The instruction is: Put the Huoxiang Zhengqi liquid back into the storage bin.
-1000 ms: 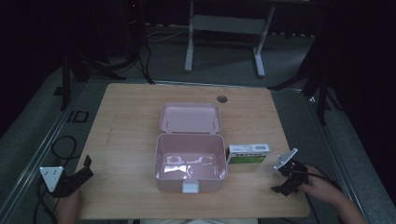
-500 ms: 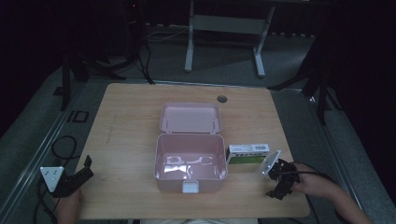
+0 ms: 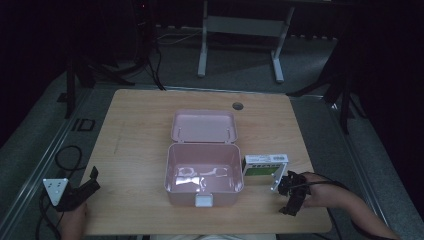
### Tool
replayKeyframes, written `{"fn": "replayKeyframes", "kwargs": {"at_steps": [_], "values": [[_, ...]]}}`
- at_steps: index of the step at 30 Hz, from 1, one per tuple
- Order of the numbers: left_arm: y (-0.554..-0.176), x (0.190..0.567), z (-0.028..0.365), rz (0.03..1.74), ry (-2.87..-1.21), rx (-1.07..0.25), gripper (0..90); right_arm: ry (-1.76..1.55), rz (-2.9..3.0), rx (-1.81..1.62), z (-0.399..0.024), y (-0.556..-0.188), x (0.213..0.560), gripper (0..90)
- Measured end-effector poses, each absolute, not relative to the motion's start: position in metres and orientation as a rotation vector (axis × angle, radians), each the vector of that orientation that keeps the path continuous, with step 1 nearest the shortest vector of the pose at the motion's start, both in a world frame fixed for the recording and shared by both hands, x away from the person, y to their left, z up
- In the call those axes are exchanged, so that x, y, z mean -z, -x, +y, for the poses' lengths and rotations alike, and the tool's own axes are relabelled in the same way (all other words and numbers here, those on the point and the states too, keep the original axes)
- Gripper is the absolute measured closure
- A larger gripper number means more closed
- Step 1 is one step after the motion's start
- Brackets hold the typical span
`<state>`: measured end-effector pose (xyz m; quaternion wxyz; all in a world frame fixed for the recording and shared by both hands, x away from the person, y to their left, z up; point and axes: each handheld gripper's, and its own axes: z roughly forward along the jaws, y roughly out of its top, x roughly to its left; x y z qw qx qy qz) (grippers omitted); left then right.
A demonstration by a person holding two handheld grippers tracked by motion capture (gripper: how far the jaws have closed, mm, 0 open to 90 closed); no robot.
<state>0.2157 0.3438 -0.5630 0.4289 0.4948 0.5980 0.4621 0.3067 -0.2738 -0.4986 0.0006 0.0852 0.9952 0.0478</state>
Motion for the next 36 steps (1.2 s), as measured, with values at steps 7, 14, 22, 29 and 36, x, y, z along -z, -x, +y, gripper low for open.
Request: {"fn": "replayKeyframes", "kwargs": {"at_steps": [7,14,22,29,36], "values": [[-0.216,0.563,0.344,1.491,-1.240,-1.154,2.1,-0.184,3.156,-0.138,-0.256,-0.304,0.490,12.2],[-0.215,0.563,0.344,1.488,-1.240,-1.151,2.1,-0.135,3.179,-0.094,-0.242,-0.303,0.480,12.8],[-0.215,0.563,0.344,1.487,-1.241,-1.151,2.1,-0.094,3.168,-0.129,-0.227,-0.307,0.457,12.9],[-0.215,0.563,0.344,1.486,-1.239,-1.147,2.1,-0.067,3.117,-0.159,-0.224,-0.316,0.429,13.2],[-0.216,0.563,0.344,1.486,-1.241,-1.147,2.1,-0.040,3.077,-0.162,-0.227,-0.327,0.406,14.2]]}}
